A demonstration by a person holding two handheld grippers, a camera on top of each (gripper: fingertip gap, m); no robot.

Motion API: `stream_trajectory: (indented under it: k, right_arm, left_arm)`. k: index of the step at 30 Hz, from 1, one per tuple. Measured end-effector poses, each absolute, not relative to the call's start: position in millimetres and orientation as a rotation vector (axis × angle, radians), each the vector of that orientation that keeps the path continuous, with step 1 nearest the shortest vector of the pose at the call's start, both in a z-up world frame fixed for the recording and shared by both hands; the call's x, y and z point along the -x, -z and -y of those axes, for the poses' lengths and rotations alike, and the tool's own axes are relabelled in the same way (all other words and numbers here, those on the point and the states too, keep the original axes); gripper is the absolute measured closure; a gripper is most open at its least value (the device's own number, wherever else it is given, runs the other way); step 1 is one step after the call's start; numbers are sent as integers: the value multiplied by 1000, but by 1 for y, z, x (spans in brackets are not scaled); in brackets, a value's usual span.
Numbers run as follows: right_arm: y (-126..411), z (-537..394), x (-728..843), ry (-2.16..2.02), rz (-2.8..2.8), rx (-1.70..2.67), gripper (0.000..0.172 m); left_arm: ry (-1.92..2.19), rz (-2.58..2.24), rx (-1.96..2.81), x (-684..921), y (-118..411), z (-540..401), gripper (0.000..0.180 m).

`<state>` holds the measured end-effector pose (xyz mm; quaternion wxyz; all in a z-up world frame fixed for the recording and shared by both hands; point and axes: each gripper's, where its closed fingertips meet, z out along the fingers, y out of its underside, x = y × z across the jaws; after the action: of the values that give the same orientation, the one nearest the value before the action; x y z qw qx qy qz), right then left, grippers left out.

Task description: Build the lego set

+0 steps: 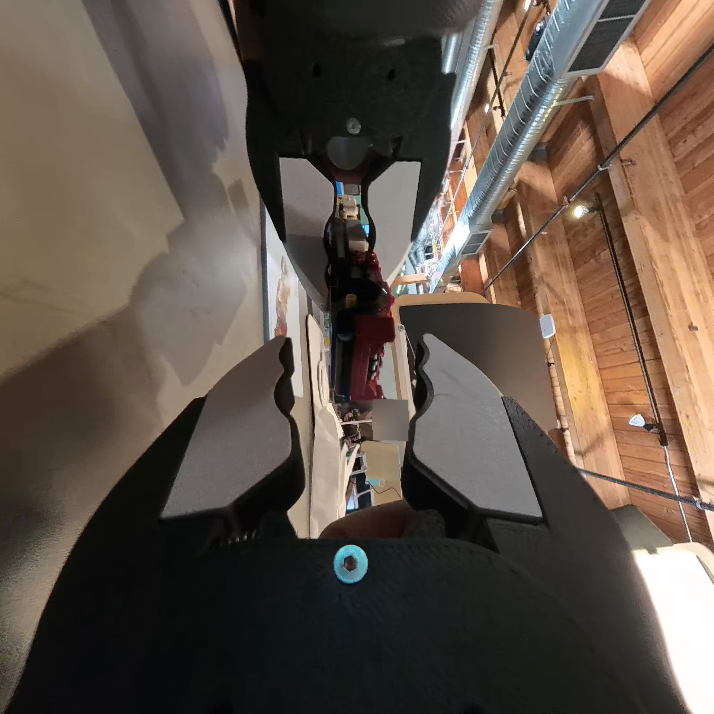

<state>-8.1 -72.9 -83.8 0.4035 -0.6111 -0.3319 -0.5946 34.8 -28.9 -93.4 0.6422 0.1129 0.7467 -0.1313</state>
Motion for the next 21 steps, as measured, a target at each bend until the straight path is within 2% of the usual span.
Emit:
stream_trajectory:
  k: [21]
  right_arm:
    - [87,68,20,1476,947,1481,124]
  left_arm:
    - [331,-1690,-359,-24,98,46,155]
